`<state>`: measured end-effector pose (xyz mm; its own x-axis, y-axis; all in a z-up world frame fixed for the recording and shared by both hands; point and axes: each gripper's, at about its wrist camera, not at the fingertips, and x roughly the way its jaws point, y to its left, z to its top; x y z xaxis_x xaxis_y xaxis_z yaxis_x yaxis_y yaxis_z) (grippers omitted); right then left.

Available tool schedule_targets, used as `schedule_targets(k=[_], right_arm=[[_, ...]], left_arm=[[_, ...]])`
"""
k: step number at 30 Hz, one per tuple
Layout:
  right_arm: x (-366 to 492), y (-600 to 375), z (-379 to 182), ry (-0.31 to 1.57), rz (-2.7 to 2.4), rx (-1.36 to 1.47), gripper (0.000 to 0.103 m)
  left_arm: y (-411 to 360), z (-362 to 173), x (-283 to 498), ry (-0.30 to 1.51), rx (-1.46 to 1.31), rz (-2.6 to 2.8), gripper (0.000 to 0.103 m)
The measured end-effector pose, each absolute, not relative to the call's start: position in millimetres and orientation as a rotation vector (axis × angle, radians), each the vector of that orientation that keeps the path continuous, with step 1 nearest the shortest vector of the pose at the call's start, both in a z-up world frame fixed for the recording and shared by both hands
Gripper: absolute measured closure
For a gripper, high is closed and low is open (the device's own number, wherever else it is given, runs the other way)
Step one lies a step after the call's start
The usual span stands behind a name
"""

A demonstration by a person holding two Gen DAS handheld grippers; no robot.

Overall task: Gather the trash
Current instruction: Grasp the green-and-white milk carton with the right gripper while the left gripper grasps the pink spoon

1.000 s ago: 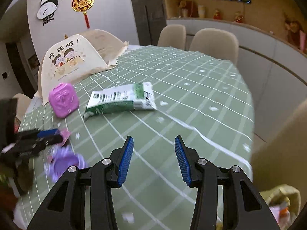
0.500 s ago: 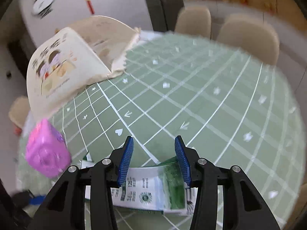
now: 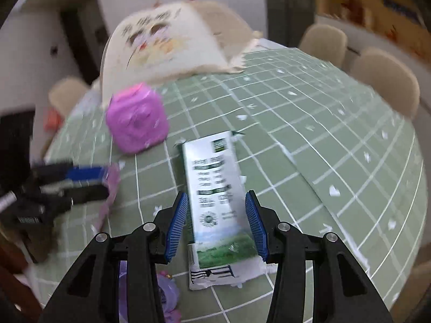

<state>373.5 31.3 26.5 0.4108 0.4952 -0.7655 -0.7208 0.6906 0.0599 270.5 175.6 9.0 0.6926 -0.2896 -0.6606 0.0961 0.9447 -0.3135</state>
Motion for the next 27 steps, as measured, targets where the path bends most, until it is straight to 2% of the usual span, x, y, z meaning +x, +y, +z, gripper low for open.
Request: schedule_targets(k=[1, 2, 17, 19, 27], right_arm=[[374, 38, 24, 0.841, 0.769, -0.333, 0.046], [376, 46, 22, 0.830, 0.750, -0.363, 0.045], [408, 59, 16, 0.799, 0.583, -0.435, 0.044], [417, 58, 10, 0.858, 0.586, -0.396, 0.044], [415, 48, 8, 0.870, 0.621, -0.334, 0.044]], left_arm=[[177, 7, 272, 0.783, -0.264, -0.209, 0.060], [178, 6, 273, 0.787, -0.263, -0.204, 0.060], [177, 2, 275, 0.809, -0.246, -0.198, 0.060], [176, 0, 275, 0.811, -0.241, -0.198, 0.060], [173, 0, 274, 0.811, -0.222, -0.199, 0.060]])
